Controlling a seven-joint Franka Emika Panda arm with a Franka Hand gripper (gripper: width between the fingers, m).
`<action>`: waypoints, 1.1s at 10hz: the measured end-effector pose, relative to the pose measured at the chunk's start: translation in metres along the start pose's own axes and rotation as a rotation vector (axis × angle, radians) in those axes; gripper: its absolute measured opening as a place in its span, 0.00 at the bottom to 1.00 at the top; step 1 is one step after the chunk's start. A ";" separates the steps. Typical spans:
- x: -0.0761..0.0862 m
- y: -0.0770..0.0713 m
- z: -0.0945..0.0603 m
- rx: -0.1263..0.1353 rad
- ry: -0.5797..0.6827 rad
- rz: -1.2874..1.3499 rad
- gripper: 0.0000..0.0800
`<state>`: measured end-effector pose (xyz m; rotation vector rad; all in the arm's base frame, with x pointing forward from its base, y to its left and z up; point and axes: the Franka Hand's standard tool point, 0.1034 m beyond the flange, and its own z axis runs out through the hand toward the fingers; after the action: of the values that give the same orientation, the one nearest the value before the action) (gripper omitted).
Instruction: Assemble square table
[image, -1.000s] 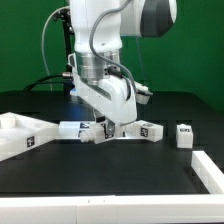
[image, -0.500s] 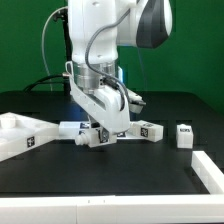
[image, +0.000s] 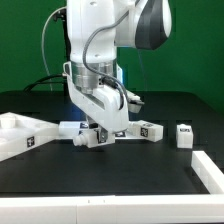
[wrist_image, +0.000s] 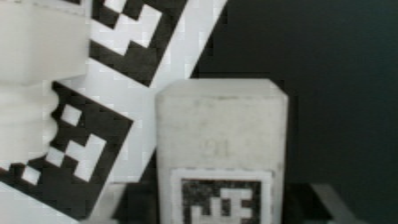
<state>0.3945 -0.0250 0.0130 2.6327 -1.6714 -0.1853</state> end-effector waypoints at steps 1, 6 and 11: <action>0.000 0.000 0.000 -0.001 0.000 -0.003 0.49; 0.030 -0.003 -0.066 0.058 -0.098 -0.119 0.81; 0.039 -0.001 -0.064 0.064 -0.099 -0.205 0.81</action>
Offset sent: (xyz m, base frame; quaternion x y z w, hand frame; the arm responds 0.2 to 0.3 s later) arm -0.0031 -0.0319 0.0621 -0.0019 -0.0518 -0.0553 0.9971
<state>0.4187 -0.0625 0.0734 2.8866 -1.4532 -0.2737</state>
